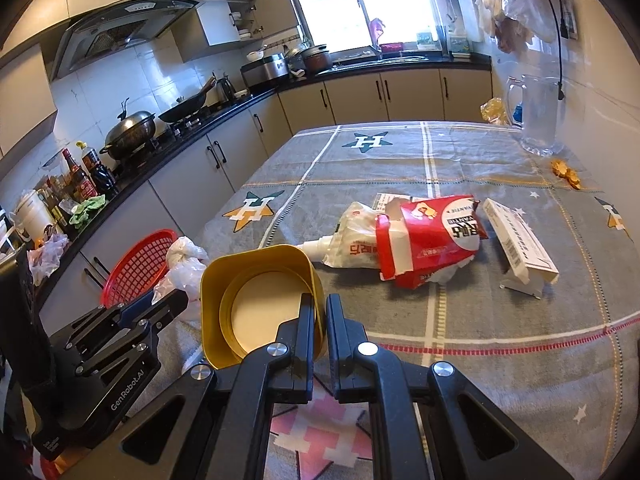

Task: Collect trash
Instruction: 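Carry the white bag and the yellow cup over the red basket, then open both tools to drop the white bag and yellow cup into the basket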

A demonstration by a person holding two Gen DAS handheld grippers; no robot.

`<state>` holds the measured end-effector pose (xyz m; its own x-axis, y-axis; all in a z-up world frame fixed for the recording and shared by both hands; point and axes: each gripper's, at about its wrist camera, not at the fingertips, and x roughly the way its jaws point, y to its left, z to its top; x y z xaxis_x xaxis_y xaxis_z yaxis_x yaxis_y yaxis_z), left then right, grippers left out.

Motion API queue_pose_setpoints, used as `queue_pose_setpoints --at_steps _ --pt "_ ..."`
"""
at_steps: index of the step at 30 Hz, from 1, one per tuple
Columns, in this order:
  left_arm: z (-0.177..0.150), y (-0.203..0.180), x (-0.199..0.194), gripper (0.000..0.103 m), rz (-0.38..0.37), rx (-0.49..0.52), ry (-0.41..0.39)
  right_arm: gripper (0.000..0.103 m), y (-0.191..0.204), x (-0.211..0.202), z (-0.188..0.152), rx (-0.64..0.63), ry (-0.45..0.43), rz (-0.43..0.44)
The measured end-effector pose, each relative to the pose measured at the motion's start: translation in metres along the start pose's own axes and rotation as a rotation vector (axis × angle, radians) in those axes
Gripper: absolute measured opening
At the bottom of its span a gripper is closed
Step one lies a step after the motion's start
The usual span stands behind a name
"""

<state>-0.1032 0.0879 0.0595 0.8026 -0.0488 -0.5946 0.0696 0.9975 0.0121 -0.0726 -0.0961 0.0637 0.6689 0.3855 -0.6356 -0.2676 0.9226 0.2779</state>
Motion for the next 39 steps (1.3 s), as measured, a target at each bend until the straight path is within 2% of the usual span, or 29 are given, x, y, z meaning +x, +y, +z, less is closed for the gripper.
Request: queue_pose_setpoints --at_steps 6,9,13,24,31,39 --pt "0.003 0.022 -0.001 0.02 0.002 -0.042 0.0 0.007 0.005 0.012 0.009 0.001 0.04 0.031" --pt "0.007 0.043 -0.006 0.02 0.02 -0.076 -0.013 0.007 0.017 0.018 0.018 -0.028 0.046 0.04" --pt "0.01 0.079 -0.014 0.02 0.05 -0.134 -0.023 0.007 0.034 0.032 0.03 -0.032 0.082 0.105" --pt "0.004 0.18 -0.017 0.02 0.187 -0.26 -0.017 0.007 0.116 0.087 0.057 -0.124 0.163 0.2" --pt "-0.001 0.218 -0.01 0.02 0.194 -0.306 0.006 0.007 0.176 0.124 0.067 -0.198 0.189 0.226" --pt "-0.008 0.237 0.004 0.02 0.2 -0.325 0.033 0.007 0.218 0.168 0.068 -0.226 0.228 0.232"
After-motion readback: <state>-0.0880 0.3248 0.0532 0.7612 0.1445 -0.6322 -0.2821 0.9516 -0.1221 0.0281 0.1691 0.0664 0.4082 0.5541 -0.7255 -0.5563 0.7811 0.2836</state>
